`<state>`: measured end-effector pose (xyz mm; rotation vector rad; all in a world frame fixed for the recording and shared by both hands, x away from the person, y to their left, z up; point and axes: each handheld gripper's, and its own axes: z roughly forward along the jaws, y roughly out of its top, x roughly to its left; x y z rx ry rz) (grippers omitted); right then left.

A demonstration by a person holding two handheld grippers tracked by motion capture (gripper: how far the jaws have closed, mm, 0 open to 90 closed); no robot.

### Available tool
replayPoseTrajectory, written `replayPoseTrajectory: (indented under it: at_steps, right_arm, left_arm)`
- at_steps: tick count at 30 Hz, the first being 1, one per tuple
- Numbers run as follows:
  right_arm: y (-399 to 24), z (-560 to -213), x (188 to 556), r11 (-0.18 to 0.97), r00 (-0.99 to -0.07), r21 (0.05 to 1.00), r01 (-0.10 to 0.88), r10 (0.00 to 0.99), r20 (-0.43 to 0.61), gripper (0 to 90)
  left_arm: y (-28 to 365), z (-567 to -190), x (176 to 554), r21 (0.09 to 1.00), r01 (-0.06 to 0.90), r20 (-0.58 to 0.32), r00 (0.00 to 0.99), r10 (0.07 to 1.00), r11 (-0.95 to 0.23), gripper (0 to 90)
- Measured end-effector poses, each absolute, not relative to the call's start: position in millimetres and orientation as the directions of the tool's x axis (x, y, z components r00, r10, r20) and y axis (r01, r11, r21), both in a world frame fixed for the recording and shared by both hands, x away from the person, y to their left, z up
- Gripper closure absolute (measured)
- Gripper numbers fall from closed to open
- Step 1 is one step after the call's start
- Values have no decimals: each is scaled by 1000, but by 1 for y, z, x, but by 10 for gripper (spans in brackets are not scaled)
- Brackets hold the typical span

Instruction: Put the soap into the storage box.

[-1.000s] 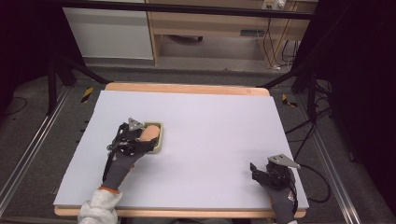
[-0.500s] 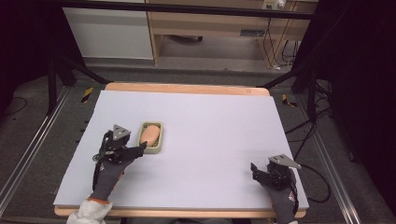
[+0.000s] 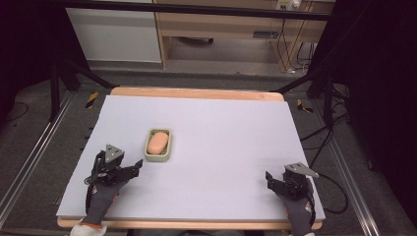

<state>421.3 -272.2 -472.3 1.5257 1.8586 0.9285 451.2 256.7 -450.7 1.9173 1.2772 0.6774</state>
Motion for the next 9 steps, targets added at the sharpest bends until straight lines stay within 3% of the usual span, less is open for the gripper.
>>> replayPoseTrajectory:
  at_steps: [9]
  right_arm:
    - [-275, -473, 422, 106, -192, 794, 598, 981, 13, 236]
  left_arm:
    - [266, -461, 447, 782, 566, 52, 356, 933, -260, 231]
